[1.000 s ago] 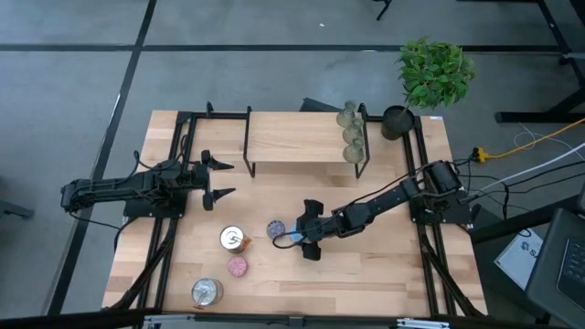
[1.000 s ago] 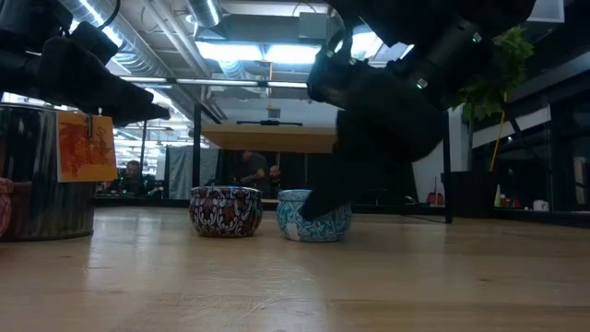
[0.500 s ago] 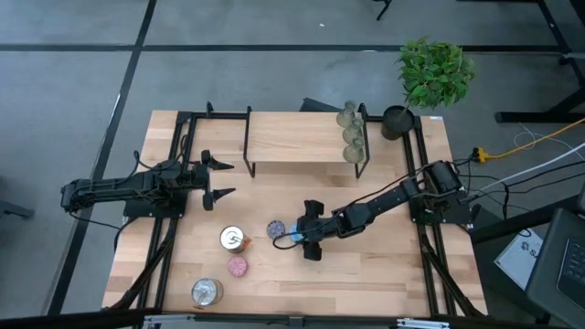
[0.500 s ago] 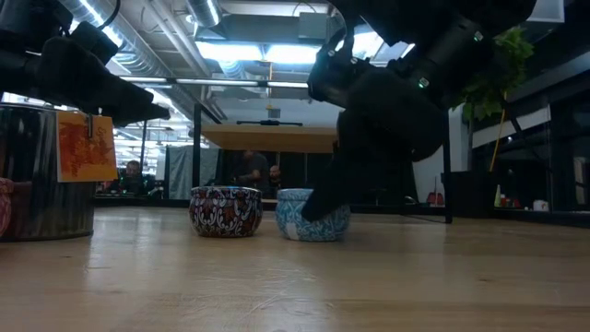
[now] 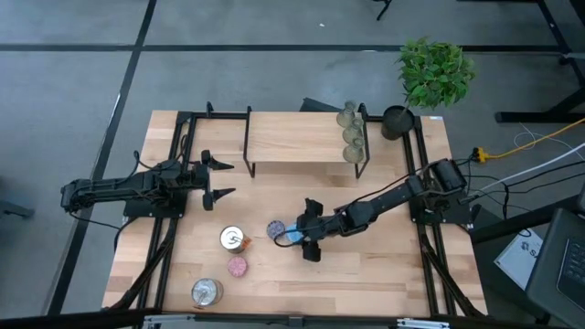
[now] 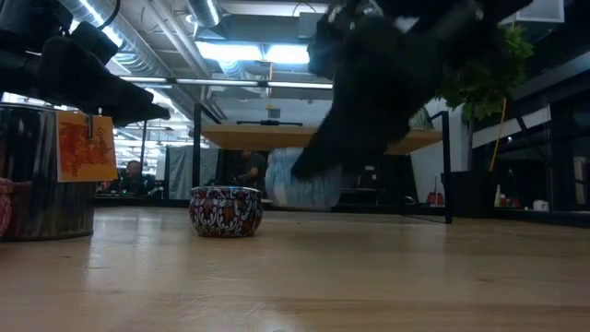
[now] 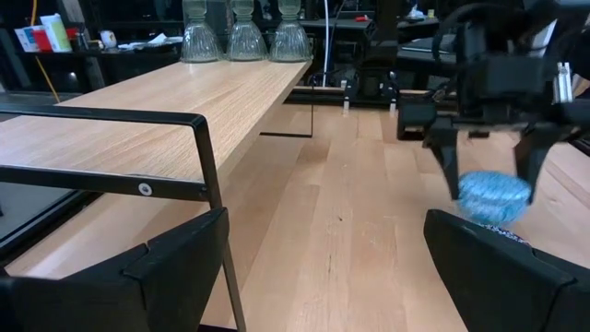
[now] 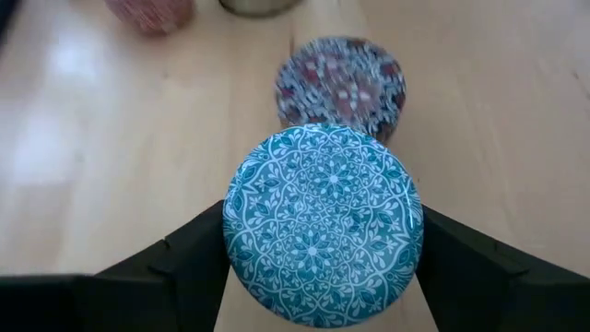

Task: Pick & Place candle stick holders
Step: Put the patterned blue scented candle on the shelf

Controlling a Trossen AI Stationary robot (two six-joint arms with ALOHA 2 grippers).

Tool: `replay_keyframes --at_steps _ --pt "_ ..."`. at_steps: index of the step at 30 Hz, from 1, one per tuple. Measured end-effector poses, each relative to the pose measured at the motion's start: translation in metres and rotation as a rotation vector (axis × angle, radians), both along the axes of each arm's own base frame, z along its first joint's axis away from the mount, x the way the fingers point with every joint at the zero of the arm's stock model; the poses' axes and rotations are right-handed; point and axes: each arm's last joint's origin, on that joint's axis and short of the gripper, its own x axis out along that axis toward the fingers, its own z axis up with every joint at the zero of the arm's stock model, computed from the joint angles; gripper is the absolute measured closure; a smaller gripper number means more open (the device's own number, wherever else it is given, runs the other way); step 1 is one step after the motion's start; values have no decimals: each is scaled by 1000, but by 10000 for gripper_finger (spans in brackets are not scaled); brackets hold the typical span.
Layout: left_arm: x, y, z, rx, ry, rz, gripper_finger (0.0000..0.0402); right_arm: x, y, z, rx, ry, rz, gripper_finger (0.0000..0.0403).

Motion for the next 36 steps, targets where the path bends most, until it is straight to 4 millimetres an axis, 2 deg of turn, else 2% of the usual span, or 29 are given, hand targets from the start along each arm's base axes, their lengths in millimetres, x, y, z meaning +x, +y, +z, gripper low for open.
replay_keyframes --at_steps 8,15,21,26,36 --pt "0 0 0 0 0 0 38 -7 -4 41 65 -93 -26 116" --pt "0 0 0 0 0 0 38 -12 -19 71 50 -201 -183 115" --pt "0 0 0 0 0 0 38 -11 -27 83 2 -291 -295 115" --pt "0 0 0 0 -1 0 38 -9 -42 87 -16 -331 -428 115" --pt "0 0 0 1 -4 0 38 -7 -74 89 -174 -388 -690 114"
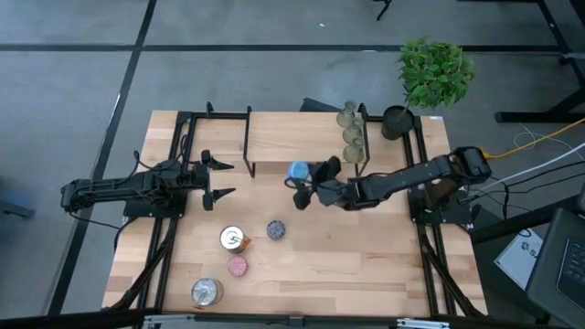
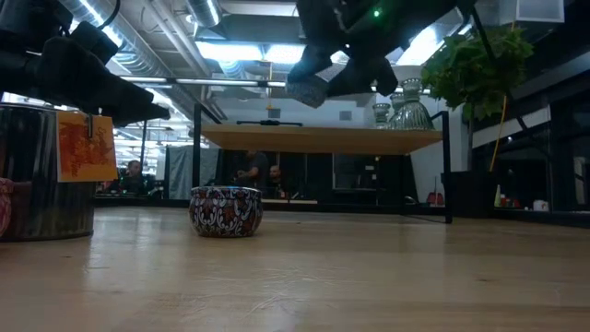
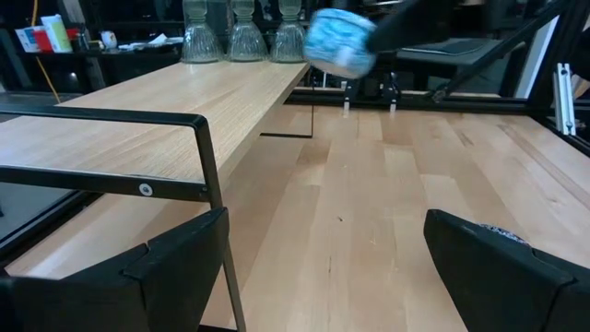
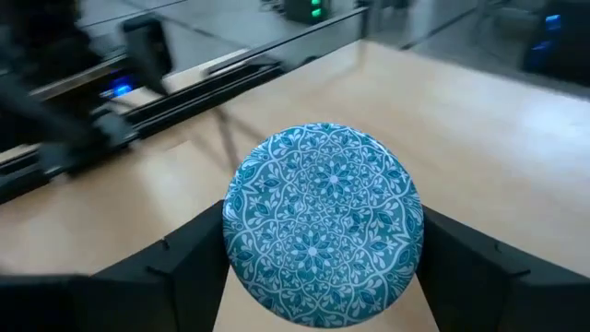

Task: Pick & Place candle stick holders
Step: Put the patterned blue scented candle on the shelf

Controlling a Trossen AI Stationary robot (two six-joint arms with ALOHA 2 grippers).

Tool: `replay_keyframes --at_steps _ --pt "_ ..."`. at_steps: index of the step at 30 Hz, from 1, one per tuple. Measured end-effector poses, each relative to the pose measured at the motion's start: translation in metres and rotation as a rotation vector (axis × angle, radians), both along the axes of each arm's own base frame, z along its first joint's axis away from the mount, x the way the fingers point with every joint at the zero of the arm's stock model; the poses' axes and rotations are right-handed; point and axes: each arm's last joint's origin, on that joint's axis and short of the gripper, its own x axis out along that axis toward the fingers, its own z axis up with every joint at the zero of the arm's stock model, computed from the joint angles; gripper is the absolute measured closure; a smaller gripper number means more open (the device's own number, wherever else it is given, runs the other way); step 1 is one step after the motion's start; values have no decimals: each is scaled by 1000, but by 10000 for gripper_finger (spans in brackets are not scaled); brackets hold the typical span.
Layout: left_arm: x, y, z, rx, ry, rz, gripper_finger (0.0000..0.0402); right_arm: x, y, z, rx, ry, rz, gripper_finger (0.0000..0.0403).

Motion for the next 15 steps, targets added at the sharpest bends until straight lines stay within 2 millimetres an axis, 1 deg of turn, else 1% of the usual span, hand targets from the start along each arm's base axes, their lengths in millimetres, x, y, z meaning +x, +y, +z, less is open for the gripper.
replay_keyframes --at_steps 8,15 --pt "0 0 0 0 -2 0 38 2 -31 -1 -8 17 -95 114" --pt "0 0 0 1 -3 0 38 1 -45 -4 -7 51 -127 114"
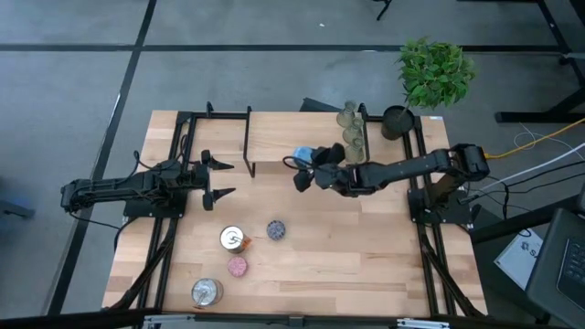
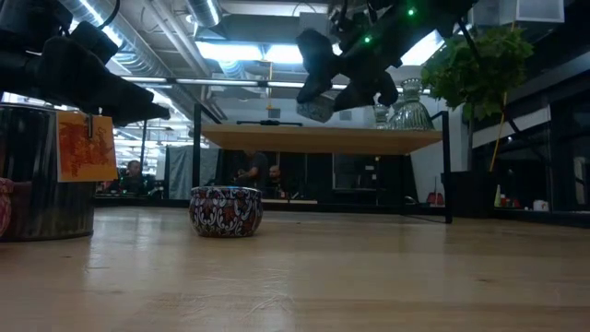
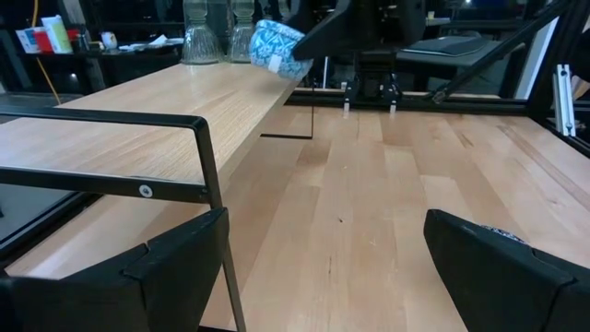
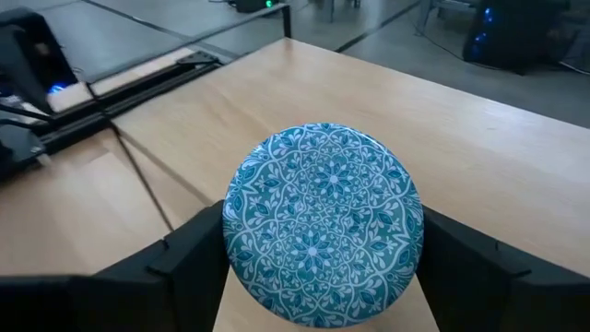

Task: Pick & Place candle stick holders
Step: Put the patterned blue scented candle on the shelf

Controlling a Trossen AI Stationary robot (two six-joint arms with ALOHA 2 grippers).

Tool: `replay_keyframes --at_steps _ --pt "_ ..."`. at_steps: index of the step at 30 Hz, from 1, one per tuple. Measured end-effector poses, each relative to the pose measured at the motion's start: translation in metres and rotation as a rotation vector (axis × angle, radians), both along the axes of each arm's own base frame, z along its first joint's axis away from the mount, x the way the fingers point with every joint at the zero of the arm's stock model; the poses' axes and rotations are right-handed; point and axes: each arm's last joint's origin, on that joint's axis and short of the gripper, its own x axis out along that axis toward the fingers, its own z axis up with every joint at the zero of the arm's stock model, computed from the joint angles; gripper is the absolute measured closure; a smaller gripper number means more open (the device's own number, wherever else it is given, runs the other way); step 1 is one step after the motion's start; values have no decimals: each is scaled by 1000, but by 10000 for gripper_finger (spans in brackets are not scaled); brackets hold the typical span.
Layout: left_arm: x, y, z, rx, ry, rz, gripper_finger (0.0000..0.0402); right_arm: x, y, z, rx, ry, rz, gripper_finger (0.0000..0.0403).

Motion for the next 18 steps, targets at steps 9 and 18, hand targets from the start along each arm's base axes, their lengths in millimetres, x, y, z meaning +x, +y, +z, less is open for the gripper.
replay_keyframes --at_steps 9,18 --pt "0 0 0 0 0 0 38 -1 -6 -2 0 28 -15 88" --pt "0 0 0 0 0 0 38 -1 -6 -2 -1 27 -16 58"
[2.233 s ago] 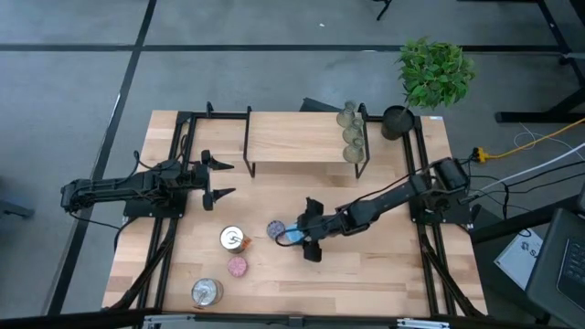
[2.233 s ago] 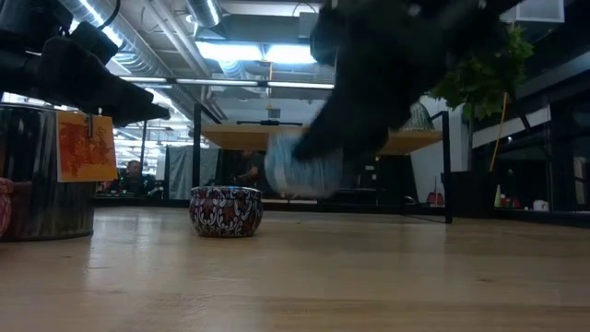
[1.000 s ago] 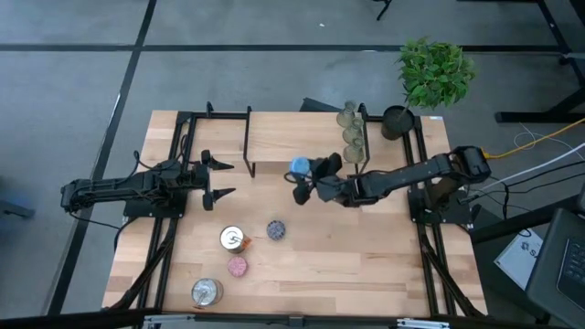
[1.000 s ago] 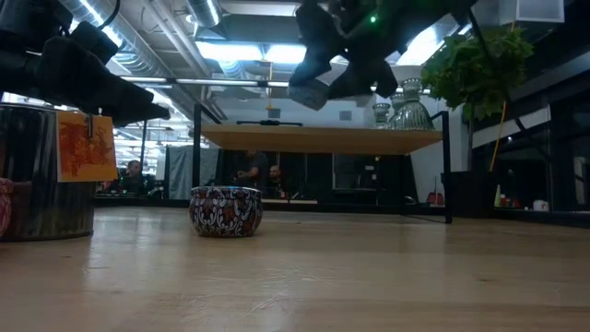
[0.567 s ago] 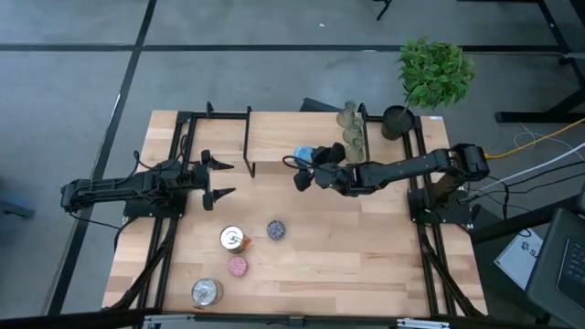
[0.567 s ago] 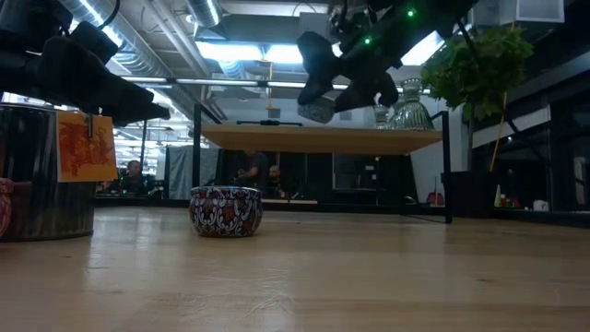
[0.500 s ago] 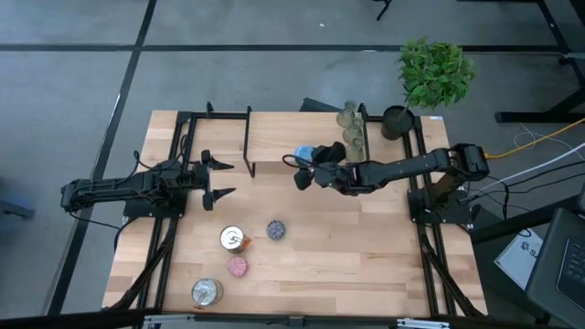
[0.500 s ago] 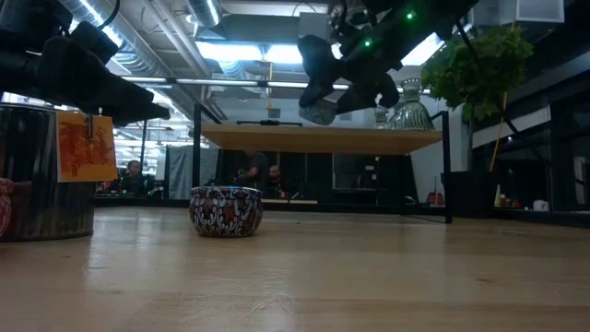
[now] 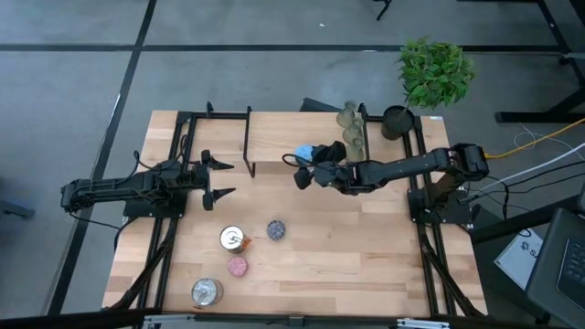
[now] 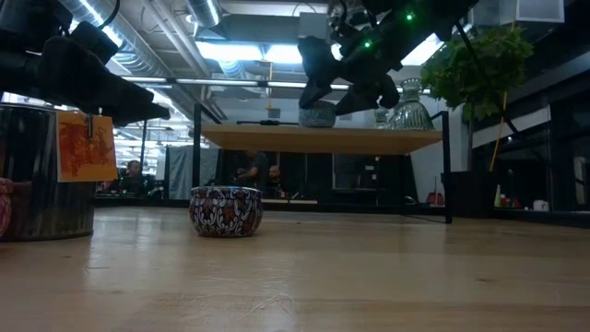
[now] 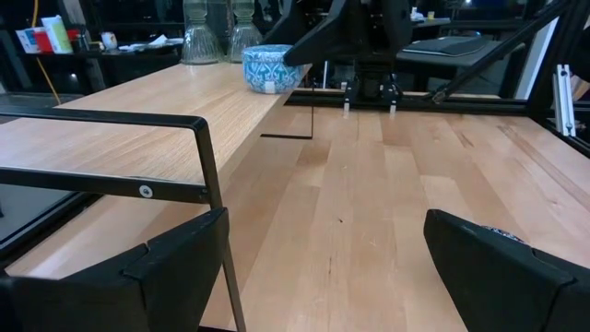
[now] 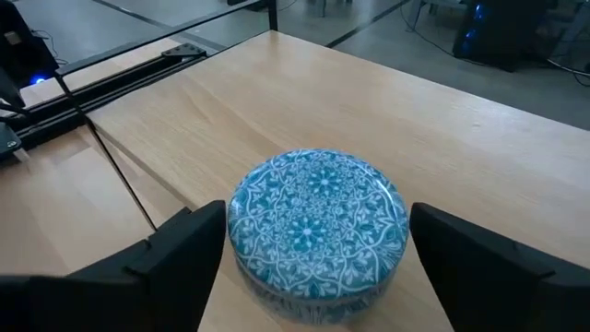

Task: Pick & Place candle stick holders
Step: Put the patterned blue scented candle on the shelf, then put the patterned red scented candle on the shelf aligned with the patterned blue scented candle

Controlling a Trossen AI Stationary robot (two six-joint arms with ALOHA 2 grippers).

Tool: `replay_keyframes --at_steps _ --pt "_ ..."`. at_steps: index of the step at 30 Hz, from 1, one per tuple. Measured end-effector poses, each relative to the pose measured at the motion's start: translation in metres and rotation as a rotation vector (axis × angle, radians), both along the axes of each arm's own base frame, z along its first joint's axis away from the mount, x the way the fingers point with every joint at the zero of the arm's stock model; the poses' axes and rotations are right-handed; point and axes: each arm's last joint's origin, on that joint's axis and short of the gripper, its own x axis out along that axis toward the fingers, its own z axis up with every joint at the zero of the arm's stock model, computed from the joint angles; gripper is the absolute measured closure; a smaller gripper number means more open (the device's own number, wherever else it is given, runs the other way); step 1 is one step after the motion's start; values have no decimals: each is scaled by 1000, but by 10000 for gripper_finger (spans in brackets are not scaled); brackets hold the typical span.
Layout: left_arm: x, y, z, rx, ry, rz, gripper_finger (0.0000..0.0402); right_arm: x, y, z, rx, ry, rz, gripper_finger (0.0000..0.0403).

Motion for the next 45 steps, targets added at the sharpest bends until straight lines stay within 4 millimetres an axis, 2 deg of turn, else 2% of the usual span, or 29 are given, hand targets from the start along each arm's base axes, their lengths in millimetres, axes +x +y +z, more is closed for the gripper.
replay_keyframes --at_steps 7,12,18,26,32,40,45 --pt "0 0 0 0 0 0 38 1 -1 2 -19 -26 -30 44" --pt "0 0 0 0 0 0 38 5 -1 11 -97 -53 -6 44" --pt "0 0 0 0 0 0 38 7 18 19 -173 -67 74 43" --pt "0 0 0 0 0 0 38 5 54 25 -241 -69 169 53" --pt "0 0 0 0 0 0 38 -1 84 24 -241 -72 255 114" --pt "0 0 0 0 0 0 38 -13 120 19 -235 -31 377 245" --pt "0 0 0 0 0 0 38 -18 135 11 -162 31 588 319"
